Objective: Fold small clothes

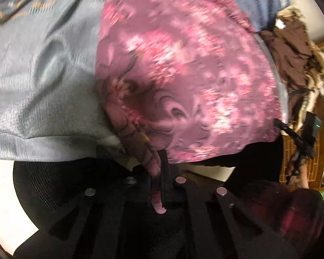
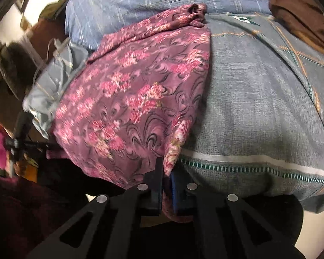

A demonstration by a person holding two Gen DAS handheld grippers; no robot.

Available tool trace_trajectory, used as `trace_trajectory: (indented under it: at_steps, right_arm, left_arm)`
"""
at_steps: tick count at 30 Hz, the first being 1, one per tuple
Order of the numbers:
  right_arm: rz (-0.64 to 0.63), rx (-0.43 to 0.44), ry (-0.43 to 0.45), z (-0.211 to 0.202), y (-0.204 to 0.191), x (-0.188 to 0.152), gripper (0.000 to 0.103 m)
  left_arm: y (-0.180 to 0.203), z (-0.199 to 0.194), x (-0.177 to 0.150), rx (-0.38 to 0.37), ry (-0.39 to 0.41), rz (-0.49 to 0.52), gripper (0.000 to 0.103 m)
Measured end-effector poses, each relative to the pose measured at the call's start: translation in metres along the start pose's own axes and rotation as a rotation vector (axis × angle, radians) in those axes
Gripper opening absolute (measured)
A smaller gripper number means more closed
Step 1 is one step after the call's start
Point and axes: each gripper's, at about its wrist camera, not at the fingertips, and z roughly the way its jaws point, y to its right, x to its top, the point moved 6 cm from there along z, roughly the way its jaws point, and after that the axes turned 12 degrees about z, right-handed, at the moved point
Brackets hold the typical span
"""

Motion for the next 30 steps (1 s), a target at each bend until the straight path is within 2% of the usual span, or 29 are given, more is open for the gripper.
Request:
trace_trajectory:
  at_steps: [4, 7, 10, 12, 14, 17, 21, 22, 23, 24, 26, 29, 30]
  right_arm:
    - [0.053, 0.071, 0.032, -0.018, 0.002, 0.006, 0.005]
    - [0.089, 0.131, 0.062, -0.03, 0.0, 0.012, 0.005]
    - [0.113, 0.196, 0.087, -0.038, -0.006, 0.019, 0.005]
    - [0.119, 0.215, 0.095, -0.039, -0.009, 0.023, 0.005]
    - [0.112, 0.2, 0.095, -0.036, -0.009, 0.026, 0.005]
    - [0.124, 0.17, 0.079, -0.028, -0.002, 0.027, 0.005]
    - [0.124, 0.108, 0.037, -0.014, 0.009, 0.021, 0.005]
    - [0.124, 0.103, 0.022, -0.011, 0.011, 0.02, 0.007]
    - [0.12, 0.081, 0.017, -0.008, 0.013, 0.019, 0.011]
    - [0.118, 0.052, 0.009, -0.005, 0.016, 0.017, 0.011]
    - [0.125, 0.043, -0.022, 0.001, 0.021, 0.013, 0.013]
    - [0.101, 0.01, -0.047, 0.009, 0.023, 0.009, 0.017]
    - [0.084, 0.006, -0.045, 0.01, 0.022, 0.008, 0.017]
  left_arm:
    - [0.013, -0.025, 0.014, -0.027, 0.084, 0.032, 0.003]
    - [0.016, -0.053, 0.029, -0.107, 0.179, 0.033, 0.002]
    - [0.019, -0.075, 0.042, -0.128, 0.26, 0.034, 0.003]
    - [0.012, -0.076, 0.044, -0.114, 0.25, 0.031, 0.003]
    - [0.005, -0.064, 0.044, -0.078, 0.224, 0.027, 0.003]
    - [-0.011, -0.042, 0.031, -0.051, 0.135, -0.004, 0.003]
    - [-0.012, -0.026, 0.02, -0.034, 0.085, -0.001, 0.005]
    - [-0.012, -0.025, 0.019, -0.026, 0.077, 0.008, 0.008]
    - [-0.012, -0.022, 0.017, -0.025, 0.065, 0.015, 0.017]
    - [-0.012, -0.021, 0.015, -0.026, 0.056, 0.021, 0.03]
    - [-0.012, -0.014, 0.012, -0.007, 0.039, 0.024, 0.044]
    - [-0.012, -0.007, 0.012, -0.01, 0.027, 0.024, 0.042]
    - [-0.012, -0.007, 0.013, -0.022, 0.032, 0.021, 0.028]
